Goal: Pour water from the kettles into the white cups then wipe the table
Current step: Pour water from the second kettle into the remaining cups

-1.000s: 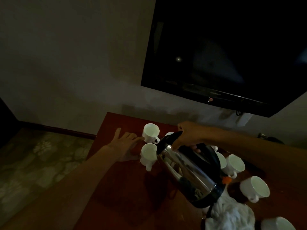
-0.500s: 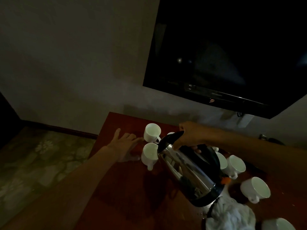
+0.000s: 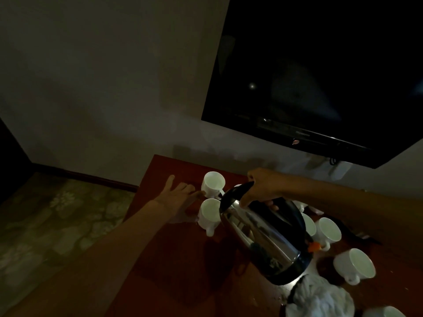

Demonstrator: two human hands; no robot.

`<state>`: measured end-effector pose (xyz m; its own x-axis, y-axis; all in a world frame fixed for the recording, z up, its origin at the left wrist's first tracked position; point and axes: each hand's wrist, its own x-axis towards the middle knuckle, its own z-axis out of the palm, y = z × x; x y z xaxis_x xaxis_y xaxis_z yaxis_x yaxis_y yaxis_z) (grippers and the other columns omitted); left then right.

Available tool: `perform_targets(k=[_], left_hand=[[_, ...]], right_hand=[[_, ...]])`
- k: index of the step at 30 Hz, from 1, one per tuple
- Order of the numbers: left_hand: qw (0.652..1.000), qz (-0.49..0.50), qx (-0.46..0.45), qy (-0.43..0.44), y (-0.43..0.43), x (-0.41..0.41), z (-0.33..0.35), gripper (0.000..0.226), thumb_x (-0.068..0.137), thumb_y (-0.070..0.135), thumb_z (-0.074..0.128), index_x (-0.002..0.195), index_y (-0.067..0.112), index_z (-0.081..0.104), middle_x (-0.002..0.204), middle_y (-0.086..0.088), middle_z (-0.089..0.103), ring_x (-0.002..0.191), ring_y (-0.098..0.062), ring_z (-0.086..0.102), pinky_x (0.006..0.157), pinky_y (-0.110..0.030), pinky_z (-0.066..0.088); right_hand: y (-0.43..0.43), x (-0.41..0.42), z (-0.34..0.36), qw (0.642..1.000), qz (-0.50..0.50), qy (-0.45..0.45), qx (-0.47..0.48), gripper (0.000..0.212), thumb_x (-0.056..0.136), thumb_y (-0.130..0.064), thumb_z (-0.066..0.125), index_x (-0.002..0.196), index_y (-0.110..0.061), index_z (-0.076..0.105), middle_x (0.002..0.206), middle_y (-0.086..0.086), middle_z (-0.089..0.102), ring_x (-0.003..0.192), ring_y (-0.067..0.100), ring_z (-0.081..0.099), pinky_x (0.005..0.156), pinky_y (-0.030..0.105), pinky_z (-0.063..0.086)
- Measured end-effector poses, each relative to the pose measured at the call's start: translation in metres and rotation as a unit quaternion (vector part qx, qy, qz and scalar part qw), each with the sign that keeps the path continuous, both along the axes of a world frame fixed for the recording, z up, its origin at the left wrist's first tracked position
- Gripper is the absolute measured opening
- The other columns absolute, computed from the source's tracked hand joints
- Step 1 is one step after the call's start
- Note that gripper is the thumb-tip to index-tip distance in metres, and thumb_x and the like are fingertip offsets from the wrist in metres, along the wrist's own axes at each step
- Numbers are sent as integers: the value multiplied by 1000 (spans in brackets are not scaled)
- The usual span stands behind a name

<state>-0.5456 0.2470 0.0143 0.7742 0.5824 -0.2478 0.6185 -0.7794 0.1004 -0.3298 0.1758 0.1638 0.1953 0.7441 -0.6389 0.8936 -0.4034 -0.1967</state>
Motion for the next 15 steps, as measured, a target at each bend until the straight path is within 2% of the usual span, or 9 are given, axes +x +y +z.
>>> perform_targets(k=[5, 10, 15], left_hand=[[1000, -7, 3, 1, 3, -4, 1, 83, 93, 63, 49, 158, 31, 9, 156, -4, 29, 148, -23, 18, 117, -65, -8], [1000, -10, -2, -10, 1, 0, -2, 83, 92, 63, 50, 158, 30, 10, 154, -3, 31, 147, -22, 20, 115, -64, -8], [1000, -8, 1, 0, 4, 7, 5, 83, 92, 64, 47, 157, 32, 7, 157, -3, 28, 148, -22, 18, 116, -64, -9]], right_hand=[[-1, 4, -1, 1000, -15, 8, -3, 40, 85, -20, 79, 112, -4, 55, 63, 7, 57, 39, 13, 49, 38, 22, 43], [-13, 15, 3, 998, -36, 38, 32, 45, 85, -24, 81, 114, -11, 49, 75, 12, 62, 44, 14, 50, 42, 24, 45], [-40, 35, 11, 987, -96, 74, 105, 42, 82, -26, 83, 106, -12, 51, 58, 6, 58, 38, 12, 47, 39, 22, 43]])
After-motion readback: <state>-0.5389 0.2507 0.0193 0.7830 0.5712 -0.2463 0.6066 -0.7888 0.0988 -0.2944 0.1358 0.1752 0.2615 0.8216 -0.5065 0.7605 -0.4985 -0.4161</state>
